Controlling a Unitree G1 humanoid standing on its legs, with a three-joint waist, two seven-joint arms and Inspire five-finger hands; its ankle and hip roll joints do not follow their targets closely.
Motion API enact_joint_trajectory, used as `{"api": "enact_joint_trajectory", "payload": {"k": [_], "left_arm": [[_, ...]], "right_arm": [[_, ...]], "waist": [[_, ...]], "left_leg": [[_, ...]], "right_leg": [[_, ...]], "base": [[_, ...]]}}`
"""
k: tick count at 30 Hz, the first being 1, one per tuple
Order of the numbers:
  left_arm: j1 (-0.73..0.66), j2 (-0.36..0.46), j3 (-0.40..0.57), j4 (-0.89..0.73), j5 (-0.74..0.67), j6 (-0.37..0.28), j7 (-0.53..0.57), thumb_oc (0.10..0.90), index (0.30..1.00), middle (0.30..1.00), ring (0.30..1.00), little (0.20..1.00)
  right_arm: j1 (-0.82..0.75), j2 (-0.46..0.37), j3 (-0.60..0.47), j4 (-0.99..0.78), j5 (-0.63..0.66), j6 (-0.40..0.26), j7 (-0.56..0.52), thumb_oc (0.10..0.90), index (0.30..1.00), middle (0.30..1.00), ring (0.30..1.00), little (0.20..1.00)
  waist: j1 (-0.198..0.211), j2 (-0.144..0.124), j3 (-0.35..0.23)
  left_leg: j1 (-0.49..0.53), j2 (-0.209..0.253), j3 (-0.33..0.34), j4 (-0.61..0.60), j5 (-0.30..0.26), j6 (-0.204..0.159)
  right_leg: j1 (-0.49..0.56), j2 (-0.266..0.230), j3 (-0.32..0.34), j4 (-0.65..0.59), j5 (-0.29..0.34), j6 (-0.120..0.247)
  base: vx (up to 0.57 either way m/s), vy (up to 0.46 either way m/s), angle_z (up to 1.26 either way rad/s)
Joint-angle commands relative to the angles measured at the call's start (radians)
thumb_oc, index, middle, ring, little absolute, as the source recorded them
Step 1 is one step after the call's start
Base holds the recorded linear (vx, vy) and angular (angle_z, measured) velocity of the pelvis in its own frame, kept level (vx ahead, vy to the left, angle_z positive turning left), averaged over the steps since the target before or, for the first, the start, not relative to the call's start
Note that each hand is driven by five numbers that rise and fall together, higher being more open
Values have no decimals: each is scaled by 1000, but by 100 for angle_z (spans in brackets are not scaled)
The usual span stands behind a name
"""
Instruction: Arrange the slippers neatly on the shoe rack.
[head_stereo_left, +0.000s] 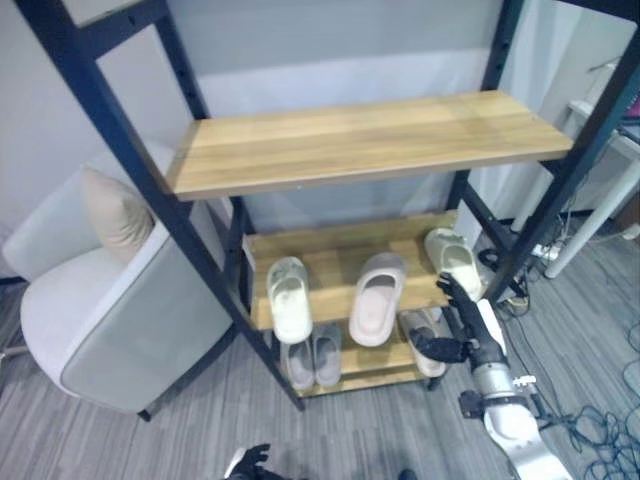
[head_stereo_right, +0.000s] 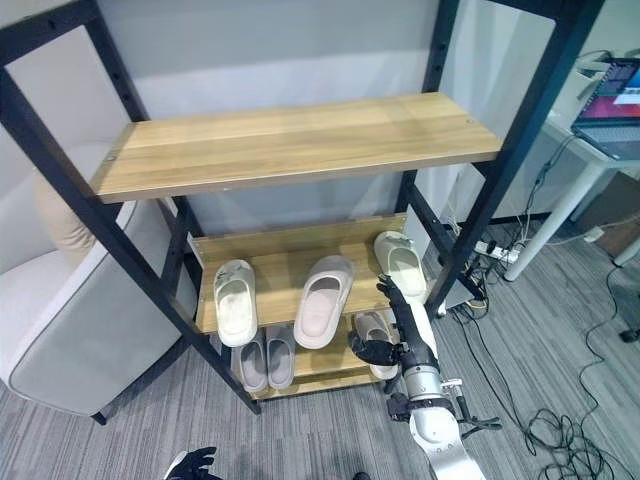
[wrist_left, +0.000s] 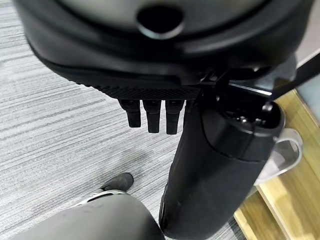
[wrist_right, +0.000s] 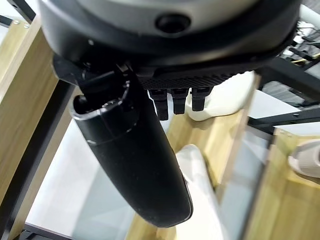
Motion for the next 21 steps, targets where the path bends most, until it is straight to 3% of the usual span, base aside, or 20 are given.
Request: {"api": "enact_joint_trajectory", "payload": {"k": [1,21], "left_arm": [[-24,-76,-57,58,51,-15,10,800,900,900,900,900],[-31,-49,-99,61,67,-4,32,800,900,900,900,900]], "right_arm": [[-178,6,-40,-31,-57,-79,-77,800,900,900,900,900],[-492,31,-32,336,-88,12,-279,800,900,900,900,900]], "waist": [[35,-20,27],[142,-46,69]], "left_leg": [[17,-43,-41,-3,-84,15],[-40,-57,-98,-3,-68,18]], "right_leg": [[45,5,0,14,-106,48],[21,-7,-59,7,-97,48]], "base": [[4,47,6],[-9,23,11]]}}
